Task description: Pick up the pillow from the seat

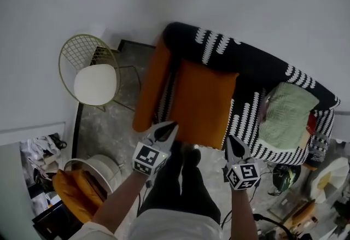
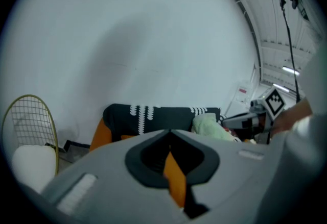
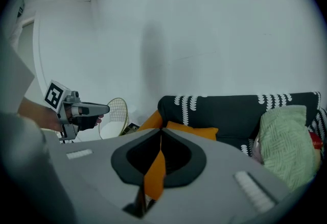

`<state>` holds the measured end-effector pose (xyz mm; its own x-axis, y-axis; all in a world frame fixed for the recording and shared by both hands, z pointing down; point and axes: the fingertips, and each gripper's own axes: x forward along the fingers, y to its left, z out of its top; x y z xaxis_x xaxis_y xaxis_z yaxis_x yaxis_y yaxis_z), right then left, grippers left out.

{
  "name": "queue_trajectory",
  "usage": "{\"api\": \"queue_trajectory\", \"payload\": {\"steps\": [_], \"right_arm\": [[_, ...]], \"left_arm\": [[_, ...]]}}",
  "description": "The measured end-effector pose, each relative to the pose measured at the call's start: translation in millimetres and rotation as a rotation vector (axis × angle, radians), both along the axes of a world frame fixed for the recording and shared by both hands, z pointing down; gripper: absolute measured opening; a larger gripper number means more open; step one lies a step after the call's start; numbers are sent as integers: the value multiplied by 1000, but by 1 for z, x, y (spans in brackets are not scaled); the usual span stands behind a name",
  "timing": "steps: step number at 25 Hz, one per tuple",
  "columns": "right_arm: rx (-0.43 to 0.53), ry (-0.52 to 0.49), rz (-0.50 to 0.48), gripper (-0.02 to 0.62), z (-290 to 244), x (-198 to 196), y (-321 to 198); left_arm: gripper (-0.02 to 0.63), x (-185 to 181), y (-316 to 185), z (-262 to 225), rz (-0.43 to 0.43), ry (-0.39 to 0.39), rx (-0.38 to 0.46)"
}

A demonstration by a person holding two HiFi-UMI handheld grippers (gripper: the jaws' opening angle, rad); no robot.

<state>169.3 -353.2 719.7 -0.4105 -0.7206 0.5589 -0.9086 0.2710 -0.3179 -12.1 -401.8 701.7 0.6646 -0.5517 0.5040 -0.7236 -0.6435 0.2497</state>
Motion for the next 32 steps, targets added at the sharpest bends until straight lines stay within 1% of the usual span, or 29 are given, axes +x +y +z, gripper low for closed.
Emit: {"api": "queue_trajectory", "payload": {"steps": [3,8,11,16,19,22,27,32], "right_arm": [[-11,-8,-3,26,26,0,-5],[-35,-11,0,40,81,-3,-14],[-54,-16,7,53,111,2,-18],[-64,-34,26,58,155,-4,-20],[-88,-37,20,77,188,-1,-28],[-110,-55,20,91,213,3,-34],[-136,-50,2,115,246,6,-35],[-161,-54,-12,155,278,15,-39]], "left_arm": [[3,2,-5,26,15,4,-13],[14,-8,-13,79,47,-8,-32],[37,-6,-17,113,65,-24,-61],[72,-18,-21,162,49,-46,-108],[74,-14,-31,197,28,-49,-148],[89,-6,-39,225,35,-49,-175],[121,2,-44,257,50,-51,-200],[142,8,-55,288,41,-58,-219]]}}
